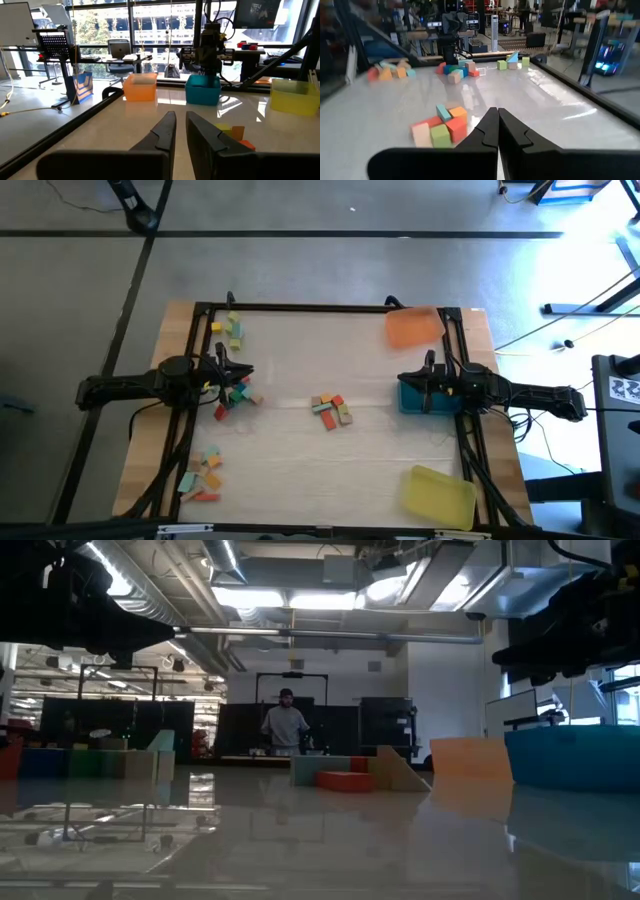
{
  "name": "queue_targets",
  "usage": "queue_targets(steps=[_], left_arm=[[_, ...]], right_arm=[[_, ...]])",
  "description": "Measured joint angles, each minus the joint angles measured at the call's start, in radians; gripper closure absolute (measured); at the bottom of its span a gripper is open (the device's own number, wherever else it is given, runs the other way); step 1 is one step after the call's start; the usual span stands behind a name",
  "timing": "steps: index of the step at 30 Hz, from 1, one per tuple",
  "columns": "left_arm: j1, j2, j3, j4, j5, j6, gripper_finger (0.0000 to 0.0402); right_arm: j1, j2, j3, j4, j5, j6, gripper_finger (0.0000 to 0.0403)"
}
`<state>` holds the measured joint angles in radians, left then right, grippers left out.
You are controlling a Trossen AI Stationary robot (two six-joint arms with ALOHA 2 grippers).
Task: Sort blocks by size
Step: Put the orange cube block into the orange bin
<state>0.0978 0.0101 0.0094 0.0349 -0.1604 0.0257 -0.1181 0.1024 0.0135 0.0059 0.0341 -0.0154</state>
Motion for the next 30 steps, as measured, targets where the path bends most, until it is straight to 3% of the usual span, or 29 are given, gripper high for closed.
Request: queue_targets(steps=[22,27,30], left_arm=[[0.0,0.0,0.0,0.0,0.0,0.0,0.037],[0.0,0.0,0.0,0.0,0.0,0.0,0.037],[0.0,0.0,0.0,0.0,0.0,-0.005,0.037]], right_arm=[[0.0,0.0,0.0,0.001,0.001,-0.047,0.04],[0.0,0.0,-0.002,0.065,0.001,-0.057,0.04],[0.0,0.0,-0.002,0.13,-0.021,0.024,0.04]])
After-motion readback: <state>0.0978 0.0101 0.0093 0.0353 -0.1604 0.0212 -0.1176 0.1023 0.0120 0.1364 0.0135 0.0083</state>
